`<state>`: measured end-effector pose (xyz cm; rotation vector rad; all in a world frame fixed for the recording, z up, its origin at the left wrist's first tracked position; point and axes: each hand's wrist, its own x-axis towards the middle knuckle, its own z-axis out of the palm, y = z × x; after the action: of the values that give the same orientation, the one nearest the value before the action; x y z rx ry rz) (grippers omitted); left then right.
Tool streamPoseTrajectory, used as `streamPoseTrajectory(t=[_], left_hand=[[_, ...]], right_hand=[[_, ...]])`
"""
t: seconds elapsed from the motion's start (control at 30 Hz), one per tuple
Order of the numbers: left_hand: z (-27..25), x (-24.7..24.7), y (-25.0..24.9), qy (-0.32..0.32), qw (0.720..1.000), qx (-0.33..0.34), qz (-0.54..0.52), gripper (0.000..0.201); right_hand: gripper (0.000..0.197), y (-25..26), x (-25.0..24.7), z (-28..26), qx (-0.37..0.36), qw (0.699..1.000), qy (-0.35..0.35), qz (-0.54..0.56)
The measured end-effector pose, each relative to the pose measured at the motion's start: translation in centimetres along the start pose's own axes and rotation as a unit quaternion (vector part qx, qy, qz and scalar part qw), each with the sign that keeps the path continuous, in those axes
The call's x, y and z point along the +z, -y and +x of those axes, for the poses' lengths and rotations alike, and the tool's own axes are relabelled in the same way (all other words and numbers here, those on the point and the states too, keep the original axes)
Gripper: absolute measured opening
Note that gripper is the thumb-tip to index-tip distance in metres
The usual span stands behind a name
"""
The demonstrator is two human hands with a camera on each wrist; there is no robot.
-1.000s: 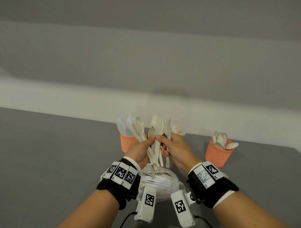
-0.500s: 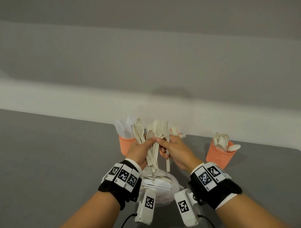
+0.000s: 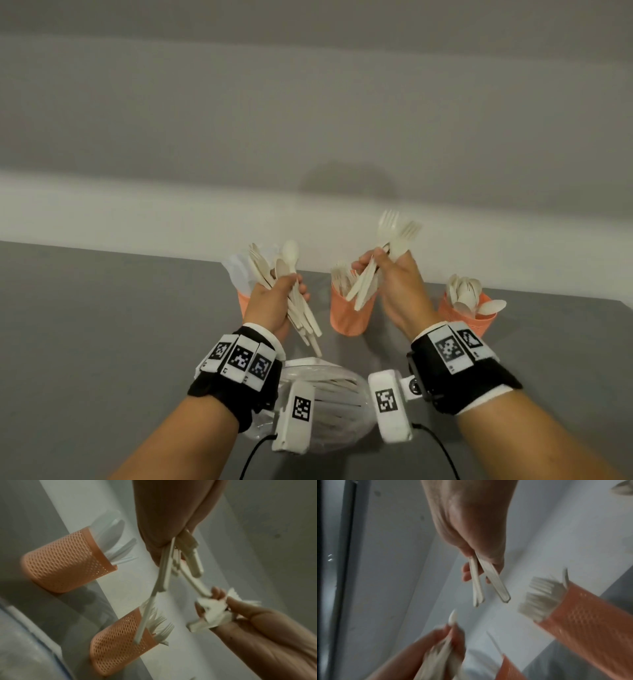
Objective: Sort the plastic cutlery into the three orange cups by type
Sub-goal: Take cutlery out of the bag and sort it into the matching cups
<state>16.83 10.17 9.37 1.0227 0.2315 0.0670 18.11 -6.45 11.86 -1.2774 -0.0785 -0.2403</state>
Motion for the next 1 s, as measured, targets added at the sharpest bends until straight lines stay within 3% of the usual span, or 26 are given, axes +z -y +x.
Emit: streamPoseTrajectory(t=[0.13, 0.27, 0.37, 0.53, 0.73, 0.93, 1.0], left_hand=[[0.6, -0.3, -0.2, 0.062, 0.998, 0.004, -0.013, 0.01], [1.1, -0.3, 0.0, 0.102, 0.995, -0.016, 0.016, 0.012], [1.8, -0.2, 0.1, 0.124, 0.992, -0.034, 0.018, 0.011], [2.9, -0.1, 0.1, 0.157, 0.985, -0.065, -0.001, 0.006], [3.2, 0.4, 0.4, 0.181, 0.981, -0.076, -0.004, 0.005], [3.2, 0.3, 0.6, 0.181, 0.98, -0.083, -0.006, 0.006], [3.1, 0.1, 0.5, 0.183, 0.979, -0.087, -0.001, 0.008]], right_hand=[[0.012, 0.5, -2.5, 3.8, -0.078, 0.991, -0.069, -0.079], [0.014, -1.0, -2.8, 6.4, -0.091, 0.988, -0.078, -0.099], [0.01, -2.7, -2.1, 7.2, -0.048, 0.99, -0.027, -0.134], [0.044, -4.9, -2.0, 7.7, 0.0, 0.978, 0.015, -0.209], [0.012, -5.4, -2.1, 8.5, 0.001, 0.954, 0.091, -0.285], [0.009, -5.0, -2.7, 9.1, 0.066, 0.916, 0.166, -0.359], [0.014, -4.8, -2.5, 9.2, 0.042, 0.919, 0.173, -0.351]])
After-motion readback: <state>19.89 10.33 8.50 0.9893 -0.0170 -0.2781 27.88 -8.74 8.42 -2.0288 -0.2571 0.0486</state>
